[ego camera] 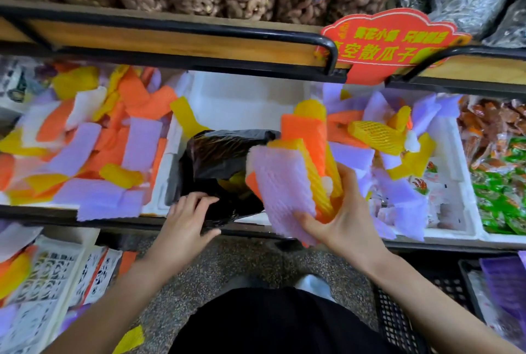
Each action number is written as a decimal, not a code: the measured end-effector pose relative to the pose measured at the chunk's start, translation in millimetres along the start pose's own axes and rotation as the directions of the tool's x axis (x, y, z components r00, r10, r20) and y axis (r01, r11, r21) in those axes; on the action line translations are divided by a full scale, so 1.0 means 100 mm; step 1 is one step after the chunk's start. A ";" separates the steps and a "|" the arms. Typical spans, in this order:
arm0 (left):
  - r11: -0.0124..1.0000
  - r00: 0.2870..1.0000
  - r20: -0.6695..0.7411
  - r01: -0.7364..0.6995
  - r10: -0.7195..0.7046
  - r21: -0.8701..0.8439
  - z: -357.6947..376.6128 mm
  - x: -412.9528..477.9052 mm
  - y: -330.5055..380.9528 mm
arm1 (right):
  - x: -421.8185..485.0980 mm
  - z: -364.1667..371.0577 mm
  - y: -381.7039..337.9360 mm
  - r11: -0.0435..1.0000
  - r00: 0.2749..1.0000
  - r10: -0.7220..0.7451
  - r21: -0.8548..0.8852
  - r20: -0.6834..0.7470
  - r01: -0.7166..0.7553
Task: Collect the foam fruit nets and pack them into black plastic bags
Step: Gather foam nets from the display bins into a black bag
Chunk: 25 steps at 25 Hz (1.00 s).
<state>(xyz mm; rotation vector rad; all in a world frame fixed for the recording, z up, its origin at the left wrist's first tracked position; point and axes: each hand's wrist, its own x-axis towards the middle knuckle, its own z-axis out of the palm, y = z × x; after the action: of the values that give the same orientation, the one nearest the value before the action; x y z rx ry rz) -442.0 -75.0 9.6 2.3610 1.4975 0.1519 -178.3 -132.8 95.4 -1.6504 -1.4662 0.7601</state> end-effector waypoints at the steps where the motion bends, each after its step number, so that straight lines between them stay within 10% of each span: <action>1: 0.997 0.999 -0.019 0.028 -0.029 -0.071 -0.02 0.01 -0.04 | 0.00 0.07 -0.01 0.998 0.998 -0.019 -0.053 0.059 0.022; 5: 0.813 0.934 -0.200 0.135 -0.294 -0.566 -0.39 0.20 -0.02 | 0.12 0.21 0.06 0.929 0.928 -0.169 -0.261 0.333 0.263; 10: 0.247 0.807 -0.047 0.124 -0.589 -0.961 -0.79 0.27 -0.11 | 0.51 0.14 0.35 0.740 0.857 -0.244 -0.484 0.454 0.467; 16: 0.467 0.861 -0.186 0.066 -0.473 -0.882 -0.98 0.15 -0.04 | 1.17 0.11 0.19 0.822 0.990 -0.048 -0.568 -0.132 -0.036; 21: 0.443 0.765 -0.281 0.007 -0.580 -0.896 -0.97 0.27 0.01 | 0.82 0.46 -0.02 0.711 0.873 -0.375 -0.508 0.312 0.487; 25: 0.364 0.719 -0.272 -0.029 -0.640 -0.931 -0.92 0.30 0.03 | 0.71 0.46 0.21 0.516 0.701 -0.288 -0.511 0.652 0.687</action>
<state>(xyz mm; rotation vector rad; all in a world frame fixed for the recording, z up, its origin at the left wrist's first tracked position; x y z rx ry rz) -451.3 -28.4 94.2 1.0609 1.4950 1.3790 -195.3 -56.0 58.3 -1.4104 -2.7722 0.2187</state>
